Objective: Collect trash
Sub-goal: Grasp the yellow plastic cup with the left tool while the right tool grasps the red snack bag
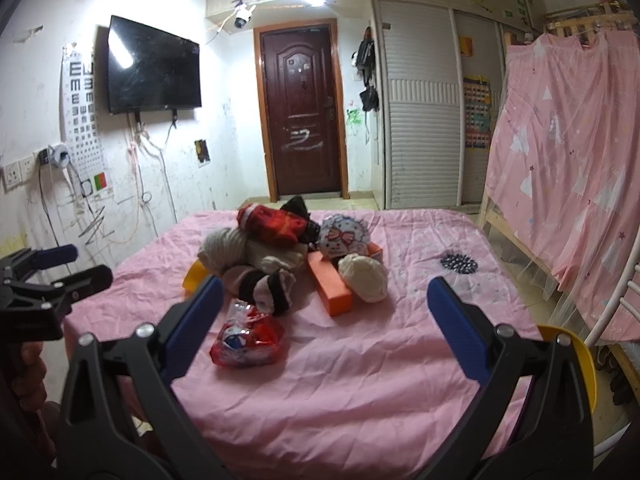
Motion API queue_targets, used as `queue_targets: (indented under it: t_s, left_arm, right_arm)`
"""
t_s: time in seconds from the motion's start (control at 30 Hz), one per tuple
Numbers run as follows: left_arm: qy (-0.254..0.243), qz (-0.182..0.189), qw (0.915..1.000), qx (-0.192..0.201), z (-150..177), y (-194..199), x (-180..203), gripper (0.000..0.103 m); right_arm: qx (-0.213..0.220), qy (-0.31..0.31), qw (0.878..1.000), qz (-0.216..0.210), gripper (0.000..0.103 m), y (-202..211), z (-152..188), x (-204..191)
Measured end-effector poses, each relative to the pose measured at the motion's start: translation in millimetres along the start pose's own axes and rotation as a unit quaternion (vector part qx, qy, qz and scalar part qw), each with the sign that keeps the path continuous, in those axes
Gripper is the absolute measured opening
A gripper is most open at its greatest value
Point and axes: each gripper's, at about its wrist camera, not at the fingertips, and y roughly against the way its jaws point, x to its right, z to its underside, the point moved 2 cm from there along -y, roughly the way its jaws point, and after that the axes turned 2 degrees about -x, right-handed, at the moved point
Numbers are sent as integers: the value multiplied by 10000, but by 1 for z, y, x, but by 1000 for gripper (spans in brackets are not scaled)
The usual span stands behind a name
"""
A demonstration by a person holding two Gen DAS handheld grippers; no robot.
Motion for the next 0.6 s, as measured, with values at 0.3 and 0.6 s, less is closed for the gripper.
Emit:
queue_targets:
  t_s: [0.3, 0.6]
  left_arm:
    - [96, 85, 9986, -519, -24, -57, 6, 94]
    - [66, 192, 9943, -1043, -38, -102, 7, 93]
  right_arm:
    - [-605, -106, 9964, -584, 98, -30, 7, -4]
    - [-1264, -56, 9843, -1233, 98, -54, 23, -16]
